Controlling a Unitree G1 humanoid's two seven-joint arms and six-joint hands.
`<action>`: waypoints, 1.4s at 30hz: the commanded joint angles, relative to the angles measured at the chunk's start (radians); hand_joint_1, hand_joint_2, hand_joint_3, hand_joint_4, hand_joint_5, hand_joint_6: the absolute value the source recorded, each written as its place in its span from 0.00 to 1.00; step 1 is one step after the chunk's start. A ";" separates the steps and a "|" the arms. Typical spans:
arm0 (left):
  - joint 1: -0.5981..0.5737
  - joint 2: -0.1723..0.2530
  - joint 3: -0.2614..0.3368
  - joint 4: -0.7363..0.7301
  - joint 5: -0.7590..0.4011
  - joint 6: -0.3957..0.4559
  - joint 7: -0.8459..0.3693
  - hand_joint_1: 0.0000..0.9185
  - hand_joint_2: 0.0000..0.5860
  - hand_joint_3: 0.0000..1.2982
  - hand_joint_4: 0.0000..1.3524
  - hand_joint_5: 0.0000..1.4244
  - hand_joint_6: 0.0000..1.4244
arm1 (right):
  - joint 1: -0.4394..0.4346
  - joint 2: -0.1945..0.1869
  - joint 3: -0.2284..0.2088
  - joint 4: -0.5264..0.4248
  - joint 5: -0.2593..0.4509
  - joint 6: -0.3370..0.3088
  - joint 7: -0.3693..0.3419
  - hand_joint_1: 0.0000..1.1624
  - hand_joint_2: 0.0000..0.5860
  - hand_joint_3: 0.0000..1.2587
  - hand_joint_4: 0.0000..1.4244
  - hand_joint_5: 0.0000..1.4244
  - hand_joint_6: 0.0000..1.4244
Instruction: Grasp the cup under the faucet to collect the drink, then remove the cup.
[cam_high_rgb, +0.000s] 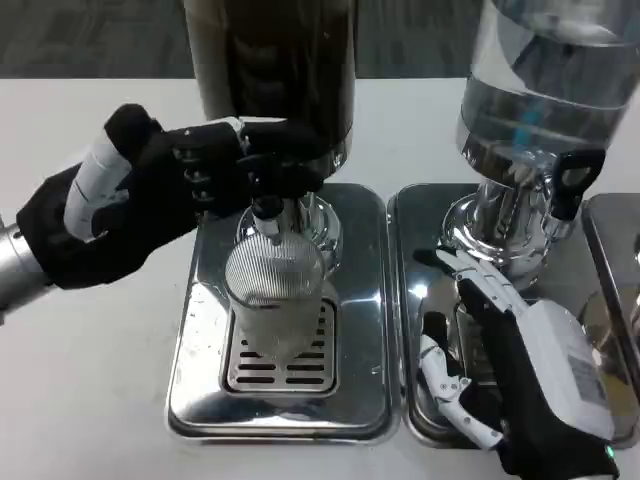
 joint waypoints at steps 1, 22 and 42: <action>0.019 -0.006 -0.018 -0.028 0.029 -0.039 -0.021 0.00 0.09 0.22 0.12 0.15 0.10 | 0.002 -0.002 -0.004 0.001 0.007 0.002 0.004 0.43 1.00 0.18 0.10 0.08 0.13; 0.065 0.007 -0.044 -0.047 0.091 -0.237 -0.021 0.00 0.08 0.23 0.12 0.15 0.09 | -0.014 -0.011 -0.021 -0.004 0.018 0.006 0.036 0.43 1.00 0.18 0.10 0.08 0.13; 0.108 0.028 -0.079 -0.081 0.159 -0.452 0.033 0.00 0.11 0.24 0.12 0.15 0.09 | -0.022 -0.017 -0.038 -0.008 0.044 -0.001 0.080 0.42 1.00 0.18 0.10 0.08 0.13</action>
